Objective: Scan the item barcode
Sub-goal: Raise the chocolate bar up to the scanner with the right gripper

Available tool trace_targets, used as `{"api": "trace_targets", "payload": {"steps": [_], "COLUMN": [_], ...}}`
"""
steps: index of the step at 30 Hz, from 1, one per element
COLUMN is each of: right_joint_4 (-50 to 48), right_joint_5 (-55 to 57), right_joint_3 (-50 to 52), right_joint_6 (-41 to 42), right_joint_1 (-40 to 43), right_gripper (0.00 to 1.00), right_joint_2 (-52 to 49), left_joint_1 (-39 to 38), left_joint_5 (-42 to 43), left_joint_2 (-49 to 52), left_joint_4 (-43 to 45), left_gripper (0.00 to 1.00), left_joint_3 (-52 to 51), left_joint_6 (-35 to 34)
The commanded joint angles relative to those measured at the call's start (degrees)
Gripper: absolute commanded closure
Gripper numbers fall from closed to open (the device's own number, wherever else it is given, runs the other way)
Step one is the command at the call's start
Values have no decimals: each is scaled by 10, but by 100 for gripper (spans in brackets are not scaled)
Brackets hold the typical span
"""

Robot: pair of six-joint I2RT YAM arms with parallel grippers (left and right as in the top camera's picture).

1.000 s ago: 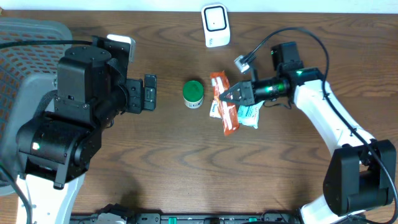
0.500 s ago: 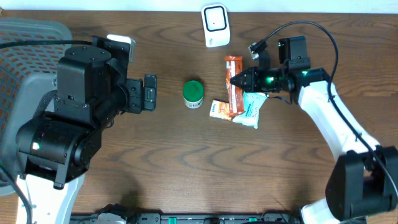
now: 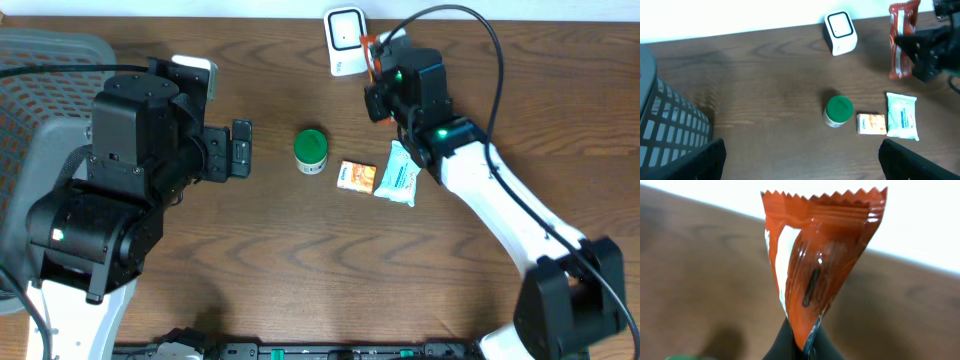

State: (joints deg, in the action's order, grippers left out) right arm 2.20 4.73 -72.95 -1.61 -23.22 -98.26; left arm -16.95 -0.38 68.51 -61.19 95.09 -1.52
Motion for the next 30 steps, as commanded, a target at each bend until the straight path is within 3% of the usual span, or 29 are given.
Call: {"api": "trace_targets", "payload": {"steps": [1,7,11,20,26,30], "right_joint_4": [-92,-314,-390,-407,-401,-401], "right_joint_5": [71,77,79,73,74,81], "right_joint_3": [-3,-8,-44,-269,-420,-464], "right_joint_6": [-109,-208,-261,-320,-435,-512], "right_joint_1": [-1,-4,-5,-5,-17,-33], "right_gripper": [99,99,99,99,99,99], "right_joint_2": [-38,-116,-180,-353,-489,-549], "left_joint_1": [3,3,3,3,3,3], "left_joint_5": [-7,-7,-7,-7,-7,-7], "left_joint_2": [0,0,0,0,0,0], "left_joint_4": [1,1,1,1,1,1], "left_gripper": [2,2,2,2,2,2], "left_joint_3": [-3,-3,-3,-3,-3,-3], "left_joint_6": [-3,-3,-3,-3,-3,-3]}}
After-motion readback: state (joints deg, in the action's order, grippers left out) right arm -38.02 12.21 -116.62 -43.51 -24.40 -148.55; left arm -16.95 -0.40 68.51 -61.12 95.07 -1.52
